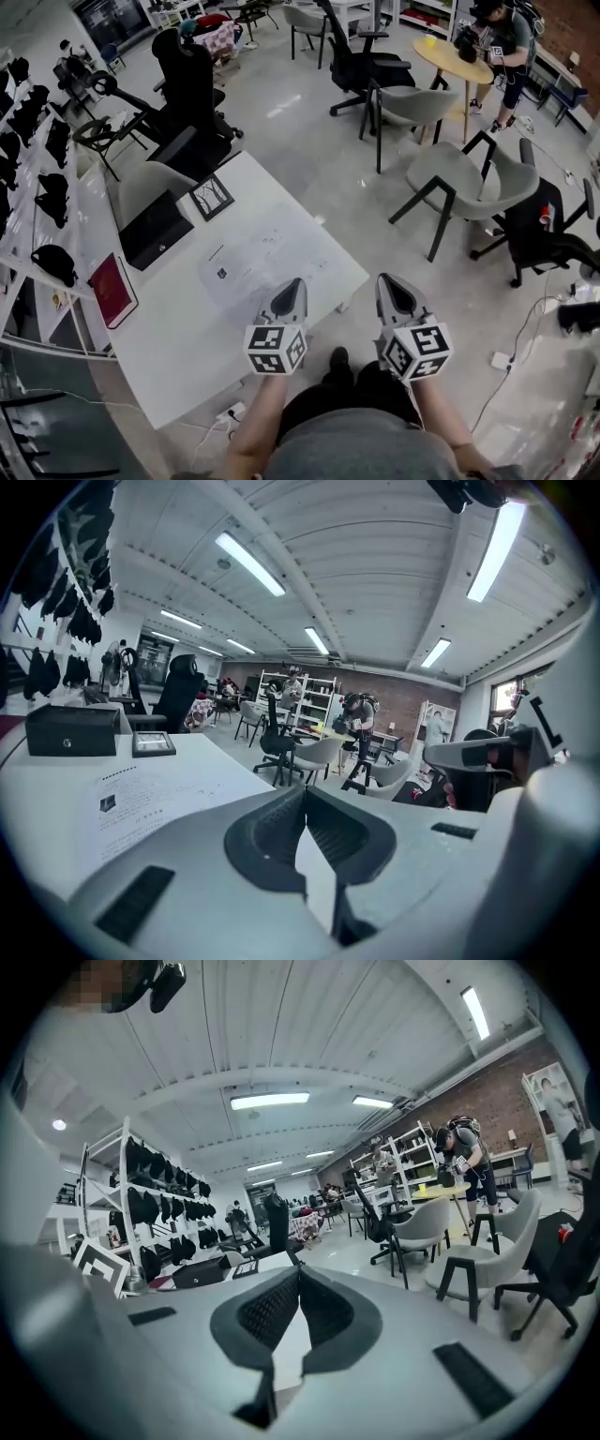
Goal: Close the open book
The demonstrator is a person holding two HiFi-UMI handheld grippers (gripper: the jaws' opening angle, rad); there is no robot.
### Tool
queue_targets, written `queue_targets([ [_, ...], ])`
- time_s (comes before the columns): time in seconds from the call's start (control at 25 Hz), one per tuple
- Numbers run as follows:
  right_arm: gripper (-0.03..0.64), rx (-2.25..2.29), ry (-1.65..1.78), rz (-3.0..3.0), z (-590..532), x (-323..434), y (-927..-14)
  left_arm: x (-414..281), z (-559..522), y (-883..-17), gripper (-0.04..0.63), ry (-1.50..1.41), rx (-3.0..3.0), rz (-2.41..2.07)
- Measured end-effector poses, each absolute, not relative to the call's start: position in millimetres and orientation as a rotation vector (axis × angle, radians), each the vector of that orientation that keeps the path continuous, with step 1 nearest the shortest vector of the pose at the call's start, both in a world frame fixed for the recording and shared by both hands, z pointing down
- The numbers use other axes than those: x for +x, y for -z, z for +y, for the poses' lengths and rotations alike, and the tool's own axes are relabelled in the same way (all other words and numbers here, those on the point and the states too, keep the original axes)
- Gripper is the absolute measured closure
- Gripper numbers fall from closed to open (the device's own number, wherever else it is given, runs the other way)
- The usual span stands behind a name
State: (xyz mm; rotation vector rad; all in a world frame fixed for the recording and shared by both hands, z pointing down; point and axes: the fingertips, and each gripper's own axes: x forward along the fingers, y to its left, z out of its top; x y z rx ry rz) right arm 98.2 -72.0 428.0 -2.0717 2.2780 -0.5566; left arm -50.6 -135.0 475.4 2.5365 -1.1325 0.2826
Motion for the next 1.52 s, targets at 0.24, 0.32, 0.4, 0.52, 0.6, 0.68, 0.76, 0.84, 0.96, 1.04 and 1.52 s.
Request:
queue_targets([
  [0.24, 0.612, -1.990, 0.582, 2.388, -93, 79, -428, -67, -137, -472, 0.588, -0.232, 2.474, -1.186],
  [0.32, 0.613, -1.939, 0.585, 2.440, -103, 74, -430, -74, -138, -469, 0.588, -0.205, 2.460, -1.229],
  [0.4, 0.612, -1.900, 0.588, 2.473, -113, 70, -430, -78, -142, -468, 0.588, -0.180, 2.441, -1.259],
  [0.52, 0.612, -1.822, 0.597, 2.545, -132, 64, -430, -83, -147, -468, 0.588, -0.137, 2.377, -1.304],
  [0.6, 0.612, -1.747, 0.611, 2.614, -145, 57, -433, -89, -149, -471, 0.586, -0.120, 2.316, -1.367],
  [0.68, 0.612, -1.675, 0.628, 2.675, -156, 51, -435, -94, -149, -475, 0.586, -0.108, 2.253, -1.426],
  [0.76, 0.614, -1.606, 0.642, 2.736, -164, 47, -437, -99, -150, -480, 0.572, -0.088, 2.186, -1.479],
  [0.84, 0.612, -1.539, 0.653, 2.796, -172, 43, -440, -102, -151, -483, 0.557, -0.065, 2.123, -1.530],
  [0.96, 0.612, -1.439, 0.667, 2.877, -185, 38, -443, -108, -151, -487, 0.537, -0.034, 2.035, -1.604],
  [1.04, 0.614, -1.380, 0.679, 2.919, -192, 36, -446, -110, -148, -490, 0.526, -0.010, 1.975, -1.641],
  [1.52, 0.612, -1.100, 0.698, 3.098, -202, 11, -457, -125, -113, -512, 0.468, 0.272, 1.631, -1.716],
])
